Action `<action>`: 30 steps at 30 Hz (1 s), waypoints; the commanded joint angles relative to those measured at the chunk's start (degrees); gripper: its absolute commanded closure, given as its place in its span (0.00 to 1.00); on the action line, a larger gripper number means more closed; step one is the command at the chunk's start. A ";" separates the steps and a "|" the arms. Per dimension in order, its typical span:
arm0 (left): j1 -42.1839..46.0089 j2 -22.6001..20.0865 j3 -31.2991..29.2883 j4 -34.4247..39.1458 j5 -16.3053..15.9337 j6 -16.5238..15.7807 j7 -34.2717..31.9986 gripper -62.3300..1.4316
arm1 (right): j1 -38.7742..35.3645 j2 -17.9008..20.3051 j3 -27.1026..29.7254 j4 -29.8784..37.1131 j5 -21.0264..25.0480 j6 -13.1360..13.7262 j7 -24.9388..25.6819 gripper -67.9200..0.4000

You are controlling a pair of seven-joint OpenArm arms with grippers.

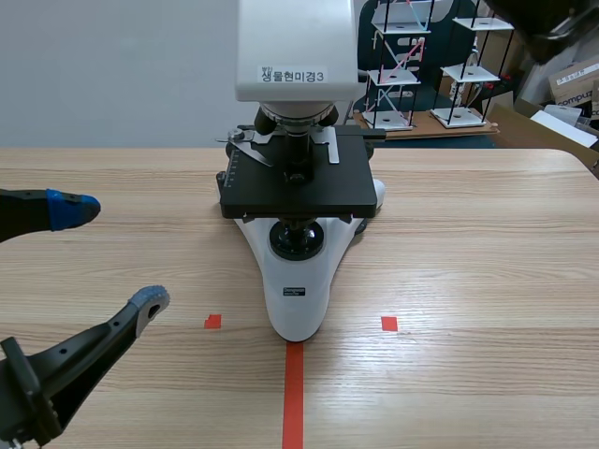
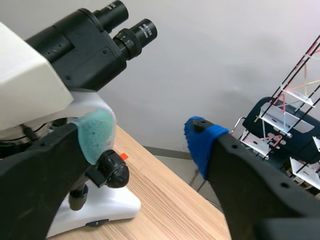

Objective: Return to the home posture

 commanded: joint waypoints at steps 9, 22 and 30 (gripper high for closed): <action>0.44 0.28 0.07 0.28 -0.50 0.28 -0.74 0.15 | -22.93 -1.20 6.25 2.38 -4.15 -1.97 16.13 0.17; 0.44 0.28 0.07 0.28 -0.50 0.28 -0.74 0.15 | -37.51 -8.76 7.15 3.15 -22.14 -2.58 31.74 0.14; 0.44 0.28 0.07 0.28 -0.50 0.28 -0.76 0.15 | -41.59 -8.81 7.15 6.05 -23.63 -2.51 31.71 0.14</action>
